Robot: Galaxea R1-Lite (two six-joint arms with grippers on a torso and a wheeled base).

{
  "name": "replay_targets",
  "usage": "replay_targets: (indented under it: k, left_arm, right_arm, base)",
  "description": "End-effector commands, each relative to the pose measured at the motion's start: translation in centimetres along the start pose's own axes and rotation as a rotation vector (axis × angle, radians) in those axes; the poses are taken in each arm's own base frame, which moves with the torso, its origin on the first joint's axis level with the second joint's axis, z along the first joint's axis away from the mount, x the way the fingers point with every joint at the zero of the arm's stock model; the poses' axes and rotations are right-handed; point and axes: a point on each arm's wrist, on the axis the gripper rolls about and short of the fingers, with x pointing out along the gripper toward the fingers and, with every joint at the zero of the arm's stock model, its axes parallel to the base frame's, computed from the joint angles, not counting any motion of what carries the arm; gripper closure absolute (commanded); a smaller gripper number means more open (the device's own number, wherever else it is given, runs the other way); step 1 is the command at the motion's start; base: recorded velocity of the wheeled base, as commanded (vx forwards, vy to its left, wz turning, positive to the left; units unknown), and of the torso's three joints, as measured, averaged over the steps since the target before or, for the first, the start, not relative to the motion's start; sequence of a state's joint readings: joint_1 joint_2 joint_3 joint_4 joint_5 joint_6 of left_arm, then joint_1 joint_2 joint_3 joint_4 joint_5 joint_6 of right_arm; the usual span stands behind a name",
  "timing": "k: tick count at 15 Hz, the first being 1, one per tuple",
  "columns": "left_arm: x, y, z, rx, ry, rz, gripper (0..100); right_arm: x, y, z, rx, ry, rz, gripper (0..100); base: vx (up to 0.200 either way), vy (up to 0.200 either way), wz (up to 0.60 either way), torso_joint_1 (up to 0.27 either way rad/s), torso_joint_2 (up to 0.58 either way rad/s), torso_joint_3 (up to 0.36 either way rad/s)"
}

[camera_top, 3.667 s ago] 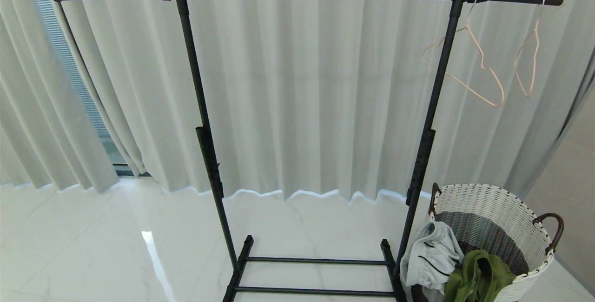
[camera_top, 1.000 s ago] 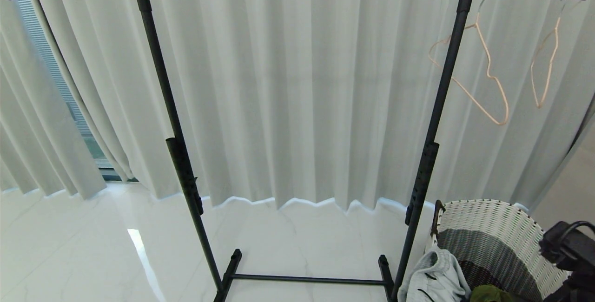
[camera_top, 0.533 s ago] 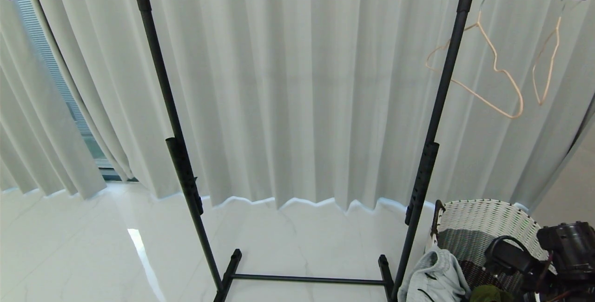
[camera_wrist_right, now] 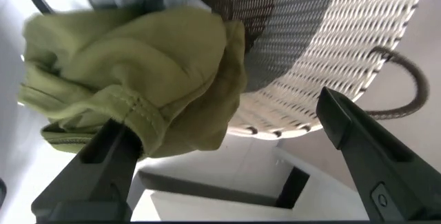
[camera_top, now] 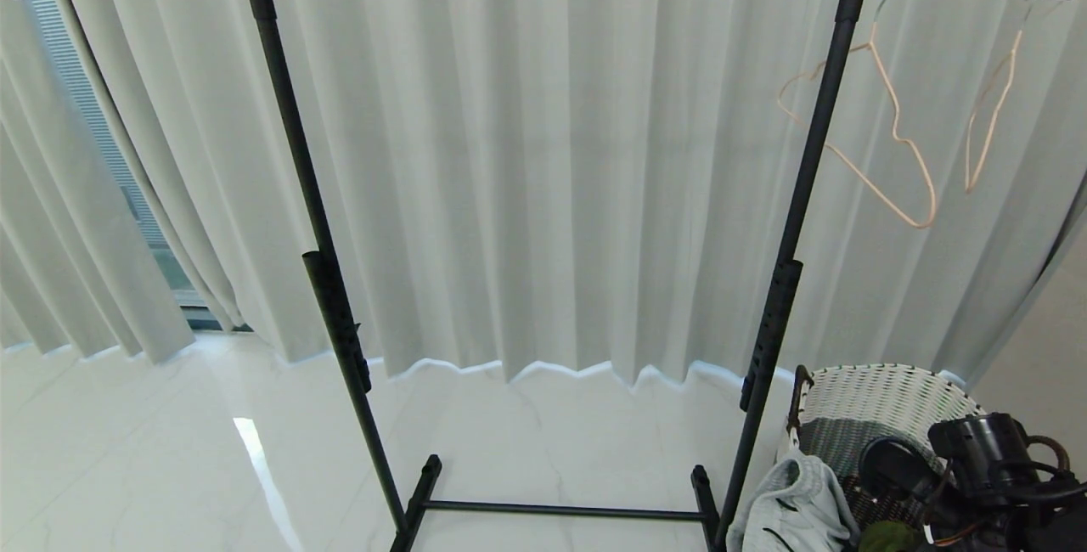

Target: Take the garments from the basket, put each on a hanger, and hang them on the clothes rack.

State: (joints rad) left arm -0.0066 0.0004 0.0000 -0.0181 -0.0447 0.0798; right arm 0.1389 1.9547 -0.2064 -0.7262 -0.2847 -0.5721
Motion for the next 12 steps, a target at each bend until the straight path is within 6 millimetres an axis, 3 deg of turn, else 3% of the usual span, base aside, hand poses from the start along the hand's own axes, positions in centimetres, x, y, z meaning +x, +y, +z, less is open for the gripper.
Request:
replay_targets:
  k: [1,4,5,10,12]
  left_arm:
    - [0.0,0.0,0.0,0.0,-0.001,0.001,0]
    - [0.0,0.0,0.0,0.0,0.001,0.001,0]
    - [0.0,0.0,0.0,0.0,-0.001,0.001,0]
    - [0.0,0.0,0.0,0.001,0.001,0.001,0]
    - [0.0,0.0,0.0,0.001,0.001,0.001,0]
  right_arm:
    - [0.6,0.2,-0.3,0.0,0.028,0.01,0]
    - [0.7,-0.1,-0.2,0.013,0.01,-0.005,0]
    - [0.6,0.0,-0.1,0.013,0.004,-0.006,100]
    - [-1.0,-0.6,0.0,0.036,-0.071,-0.052,100]
    - [-2.7,-1.2,0.1,0.052,-0.127,-0.086,100]
  base:
    - [0.0,0.0,0.0,0.0,0.0,0.0]
    - [0.0,0.0,0.0,0.0,0.0,0.0]
    - [0.0,0.0,0.0,0.0,0.0,0.0]
    - [0.0,0.0,0.0,0.0,0.0,0.0]
    - [0.0,0.0,0.0,0.0,0.0,0.0]
